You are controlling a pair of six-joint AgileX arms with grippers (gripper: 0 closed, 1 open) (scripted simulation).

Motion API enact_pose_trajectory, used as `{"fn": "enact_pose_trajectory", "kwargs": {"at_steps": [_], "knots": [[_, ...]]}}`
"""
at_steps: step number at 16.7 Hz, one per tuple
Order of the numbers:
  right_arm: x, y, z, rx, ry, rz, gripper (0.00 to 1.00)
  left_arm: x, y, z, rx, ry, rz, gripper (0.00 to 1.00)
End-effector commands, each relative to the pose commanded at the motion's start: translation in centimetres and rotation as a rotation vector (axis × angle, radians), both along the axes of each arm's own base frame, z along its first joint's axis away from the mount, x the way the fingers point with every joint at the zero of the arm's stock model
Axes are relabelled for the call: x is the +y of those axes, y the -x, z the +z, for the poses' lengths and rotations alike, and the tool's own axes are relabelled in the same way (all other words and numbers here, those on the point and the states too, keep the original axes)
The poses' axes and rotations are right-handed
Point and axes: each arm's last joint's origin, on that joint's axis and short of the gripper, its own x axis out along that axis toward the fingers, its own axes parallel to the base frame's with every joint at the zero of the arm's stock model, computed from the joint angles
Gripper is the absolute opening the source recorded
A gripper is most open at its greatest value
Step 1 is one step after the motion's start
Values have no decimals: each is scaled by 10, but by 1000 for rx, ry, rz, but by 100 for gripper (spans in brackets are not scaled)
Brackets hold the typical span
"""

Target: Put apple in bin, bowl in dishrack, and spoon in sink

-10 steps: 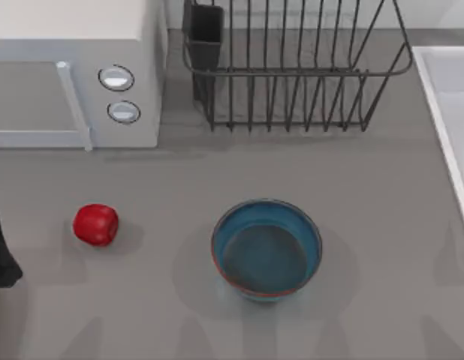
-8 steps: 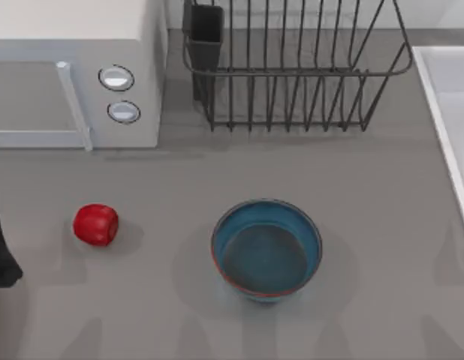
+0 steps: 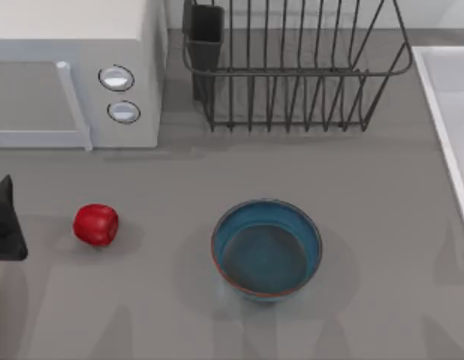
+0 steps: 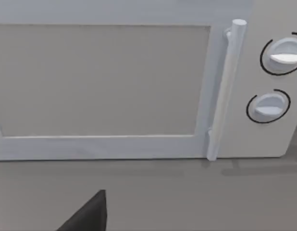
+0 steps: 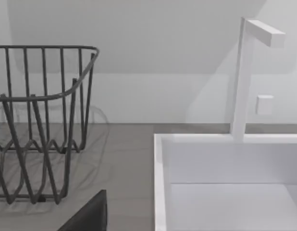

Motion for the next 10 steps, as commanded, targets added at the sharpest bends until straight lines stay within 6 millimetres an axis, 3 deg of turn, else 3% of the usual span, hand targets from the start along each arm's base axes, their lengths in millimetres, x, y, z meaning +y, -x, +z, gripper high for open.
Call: {"fn": "enact_pose_trajectory", "kwargs": {"at_steps": [5, 10], "knots": [[0, 0, 0, 0, 0, 0, 100, -19, -62, 21, 464, -33, -56, 100], [0, 0, 0, 0, 0, 0, 100, -52, -133, 2, 912, -113, -97, 100]]}}
